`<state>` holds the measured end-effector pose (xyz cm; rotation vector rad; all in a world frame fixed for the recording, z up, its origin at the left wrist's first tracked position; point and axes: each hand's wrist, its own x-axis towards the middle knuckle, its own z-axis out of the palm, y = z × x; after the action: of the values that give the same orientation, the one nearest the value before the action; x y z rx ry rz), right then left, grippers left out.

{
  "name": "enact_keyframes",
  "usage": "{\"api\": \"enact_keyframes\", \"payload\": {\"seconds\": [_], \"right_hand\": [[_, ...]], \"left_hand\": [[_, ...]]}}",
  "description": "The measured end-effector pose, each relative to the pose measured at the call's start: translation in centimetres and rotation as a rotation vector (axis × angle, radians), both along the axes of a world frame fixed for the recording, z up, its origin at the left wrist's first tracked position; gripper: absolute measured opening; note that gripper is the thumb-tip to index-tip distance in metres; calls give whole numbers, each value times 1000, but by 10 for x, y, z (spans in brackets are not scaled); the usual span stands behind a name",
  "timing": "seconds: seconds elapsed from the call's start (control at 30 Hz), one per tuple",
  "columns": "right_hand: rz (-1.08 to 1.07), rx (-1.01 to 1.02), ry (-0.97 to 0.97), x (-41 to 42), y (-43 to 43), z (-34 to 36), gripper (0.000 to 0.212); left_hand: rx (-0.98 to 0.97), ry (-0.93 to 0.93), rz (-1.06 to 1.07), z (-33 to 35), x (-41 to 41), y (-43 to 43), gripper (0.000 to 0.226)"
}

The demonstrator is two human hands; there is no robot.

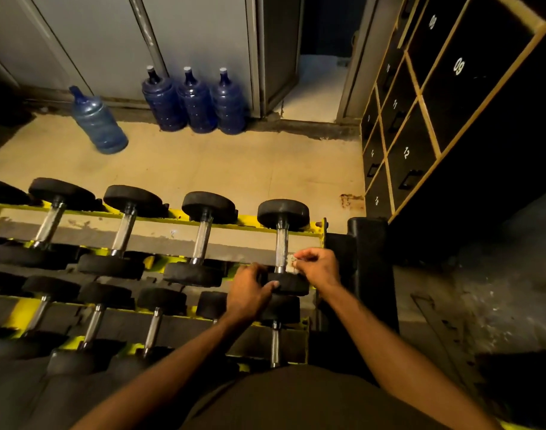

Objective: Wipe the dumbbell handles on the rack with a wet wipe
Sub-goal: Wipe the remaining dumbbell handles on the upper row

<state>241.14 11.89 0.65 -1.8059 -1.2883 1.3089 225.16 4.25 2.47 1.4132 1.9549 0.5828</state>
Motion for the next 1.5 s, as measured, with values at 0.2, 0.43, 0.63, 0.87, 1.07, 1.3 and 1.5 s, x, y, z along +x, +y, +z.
{"api": "enact_keyframes", "payload": {"seconds": [0.2,0.43,0.63,0.87,1.07,1.3,1.5], "right_hand": [[527,66,-332,-4,30,-6,13],[929,290,-595,-38,42,8,10],[1158,165,-834,-78,44,26,11],[1082,141,-768,-69,47,17,14],[873,196,-702,-50,39,12,16],[425,-67,-321,-13,40,-9,18],[161,-164,-144,-11,42,-30,20]], "left_hand": [[22,9,20,-11,-9,1,29],[-26,-5,39,-15,-15,4,28],[-60,59,-23,-10,-16,14,30],[-15,29,-59,-15,-18,7,26],[5,43,-6,-15,-16,5,23],[-22,53,0,-15,-14,6,25],[-37,24,8,-16,-17,7,24]]}}
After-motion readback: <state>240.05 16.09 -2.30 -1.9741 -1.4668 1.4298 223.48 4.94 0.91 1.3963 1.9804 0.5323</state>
